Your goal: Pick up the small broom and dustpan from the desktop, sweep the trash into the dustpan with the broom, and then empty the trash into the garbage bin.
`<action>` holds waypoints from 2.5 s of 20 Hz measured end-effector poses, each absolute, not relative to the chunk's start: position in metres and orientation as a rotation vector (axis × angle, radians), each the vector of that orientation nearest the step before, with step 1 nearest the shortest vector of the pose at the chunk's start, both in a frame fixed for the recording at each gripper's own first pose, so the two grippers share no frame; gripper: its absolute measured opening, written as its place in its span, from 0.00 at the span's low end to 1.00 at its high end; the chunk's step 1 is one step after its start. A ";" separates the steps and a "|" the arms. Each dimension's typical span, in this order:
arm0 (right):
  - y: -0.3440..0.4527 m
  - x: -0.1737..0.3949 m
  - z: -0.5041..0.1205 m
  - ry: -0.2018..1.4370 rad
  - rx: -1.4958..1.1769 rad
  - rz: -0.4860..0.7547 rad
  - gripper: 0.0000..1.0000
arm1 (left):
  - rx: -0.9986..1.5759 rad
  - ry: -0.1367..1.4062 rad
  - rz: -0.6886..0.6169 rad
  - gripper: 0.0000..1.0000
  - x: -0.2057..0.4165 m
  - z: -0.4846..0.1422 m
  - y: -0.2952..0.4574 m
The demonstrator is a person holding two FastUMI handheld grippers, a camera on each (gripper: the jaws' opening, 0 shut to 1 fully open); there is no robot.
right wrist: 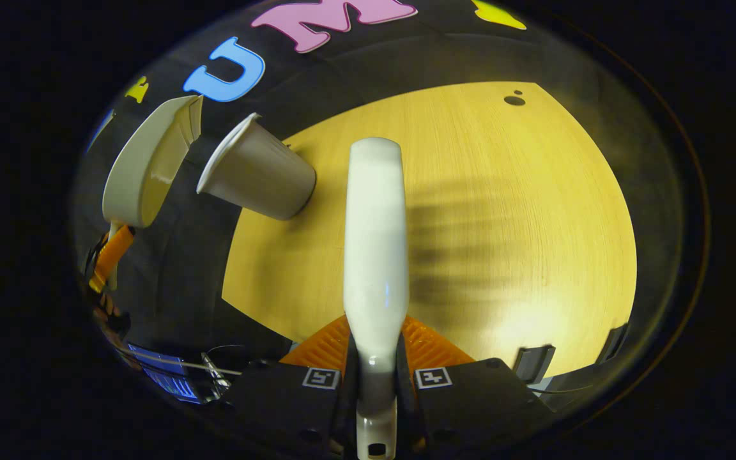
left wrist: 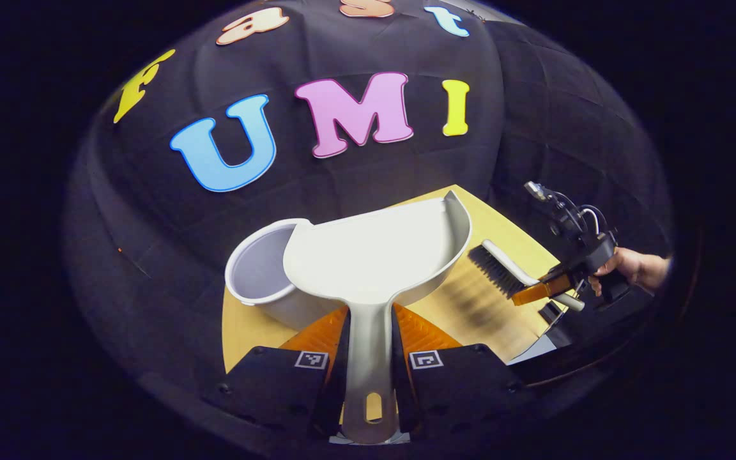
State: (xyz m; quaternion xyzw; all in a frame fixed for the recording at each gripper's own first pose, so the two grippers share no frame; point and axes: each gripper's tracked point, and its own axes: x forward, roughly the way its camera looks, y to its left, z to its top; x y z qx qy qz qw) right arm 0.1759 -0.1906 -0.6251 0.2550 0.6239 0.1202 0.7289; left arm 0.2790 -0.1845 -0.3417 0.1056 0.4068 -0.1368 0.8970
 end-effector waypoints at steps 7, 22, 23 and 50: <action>-0.189 0.138 -0.687 1.522 0.473 0.220 0.29 | 0.174 0.961 -0.274 0.30 0.260 -0.403 -0.209; -0.142 0.164 -0.761 1.638 0.480 0.103 0.29 | 0.163 1.072 -0.094 0.30 0.244 -0.442 -0.224; -0.141 0.166 -0.765 1.649 0.479 0.103 0.29 | 0.164 1.077 -0.090 0.30 0.244 -0.440 -0.228; -0.184 0.270 -0.564 0.932 0.343 0.121 0.99 | -0.183 0.890 -0.098 0.82 0.226 -0.247 -0.250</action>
